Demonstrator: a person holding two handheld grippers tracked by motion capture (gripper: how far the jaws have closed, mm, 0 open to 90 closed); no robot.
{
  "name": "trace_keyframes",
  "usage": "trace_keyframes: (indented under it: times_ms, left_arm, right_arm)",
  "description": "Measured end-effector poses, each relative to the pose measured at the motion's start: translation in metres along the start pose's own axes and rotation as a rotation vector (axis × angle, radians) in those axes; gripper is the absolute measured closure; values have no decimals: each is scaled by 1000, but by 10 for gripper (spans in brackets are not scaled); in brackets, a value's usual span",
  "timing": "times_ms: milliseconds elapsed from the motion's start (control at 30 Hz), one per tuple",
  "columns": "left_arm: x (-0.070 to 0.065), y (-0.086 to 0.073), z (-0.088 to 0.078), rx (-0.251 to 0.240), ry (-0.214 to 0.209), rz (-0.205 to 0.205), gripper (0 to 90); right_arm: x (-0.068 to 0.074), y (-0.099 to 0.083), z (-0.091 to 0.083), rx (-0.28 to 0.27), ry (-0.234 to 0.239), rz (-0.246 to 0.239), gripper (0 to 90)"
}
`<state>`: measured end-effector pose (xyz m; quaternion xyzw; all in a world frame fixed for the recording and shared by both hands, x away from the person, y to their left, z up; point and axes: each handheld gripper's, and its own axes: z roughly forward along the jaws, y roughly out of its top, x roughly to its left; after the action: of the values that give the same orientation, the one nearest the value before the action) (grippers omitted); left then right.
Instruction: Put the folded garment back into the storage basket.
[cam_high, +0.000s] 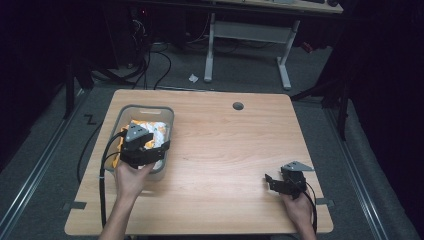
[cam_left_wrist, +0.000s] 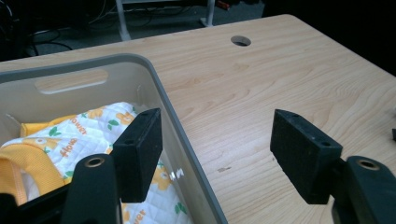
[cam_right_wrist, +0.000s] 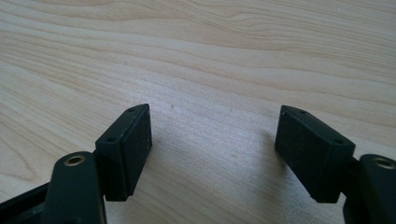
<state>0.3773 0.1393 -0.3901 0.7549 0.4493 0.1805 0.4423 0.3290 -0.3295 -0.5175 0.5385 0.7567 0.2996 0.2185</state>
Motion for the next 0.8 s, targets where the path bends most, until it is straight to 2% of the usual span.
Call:
trace_keyframes:
  times_ms: [433,800]
  left_arm:
    - [-23,-10,11,-16,-48,9,351]
    - [-36,-15,21,-14,-81,17,353]
  right_arm:
    - [0,0,0,0,0,-1,276]
    - [0,0,0,0,0,-1,276]
